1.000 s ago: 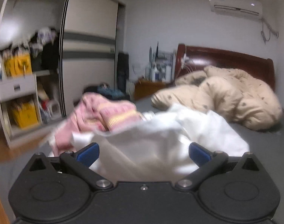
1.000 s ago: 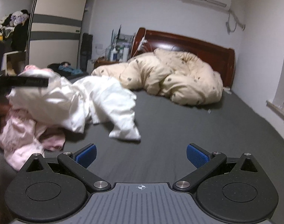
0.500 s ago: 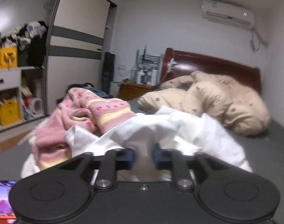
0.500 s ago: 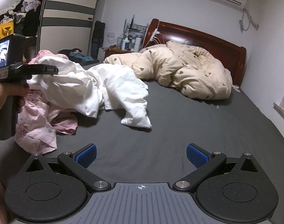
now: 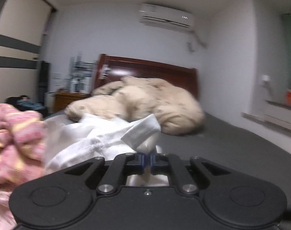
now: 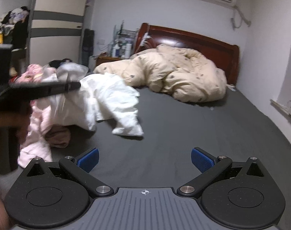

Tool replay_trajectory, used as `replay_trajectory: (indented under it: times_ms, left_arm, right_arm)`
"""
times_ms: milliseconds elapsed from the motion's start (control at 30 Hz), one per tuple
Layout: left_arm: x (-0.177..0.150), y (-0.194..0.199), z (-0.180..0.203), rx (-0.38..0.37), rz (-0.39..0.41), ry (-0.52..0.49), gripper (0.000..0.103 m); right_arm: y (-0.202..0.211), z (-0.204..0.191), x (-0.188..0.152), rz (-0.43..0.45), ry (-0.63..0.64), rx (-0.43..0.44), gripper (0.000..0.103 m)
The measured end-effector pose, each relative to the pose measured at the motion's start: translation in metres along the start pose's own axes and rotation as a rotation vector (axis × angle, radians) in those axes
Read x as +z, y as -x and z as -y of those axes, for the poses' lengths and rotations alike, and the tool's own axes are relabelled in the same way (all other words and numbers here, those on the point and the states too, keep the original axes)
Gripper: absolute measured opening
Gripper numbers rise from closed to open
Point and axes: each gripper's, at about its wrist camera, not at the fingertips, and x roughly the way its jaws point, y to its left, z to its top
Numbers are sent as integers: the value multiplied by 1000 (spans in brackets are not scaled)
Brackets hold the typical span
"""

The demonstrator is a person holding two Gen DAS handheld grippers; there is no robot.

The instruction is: Fold clothes

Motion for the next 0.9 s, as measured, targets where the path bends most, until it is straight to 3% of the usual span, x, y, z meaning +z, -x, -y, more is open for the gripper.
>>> replay_trajectory:
  times_ms: [267,467,667,900]
  left_arm:
    - [-24,4,43,-118,-47,-45,5]
    - [-35,15,72,-217,-33,-118,5]
    - [-45,23,108,-372,-13,-170,4]
    - [-63,37,156,-576,-56,-210,4]
  right_arm:
    - [15,51,-6,-1,-153,-96,103]
    - [30,75,-13,-2,-187,-151,103]
    - [47,99,-19,15,-221,-211,103]
    - [71,135,-20,43,-255,-295,103]
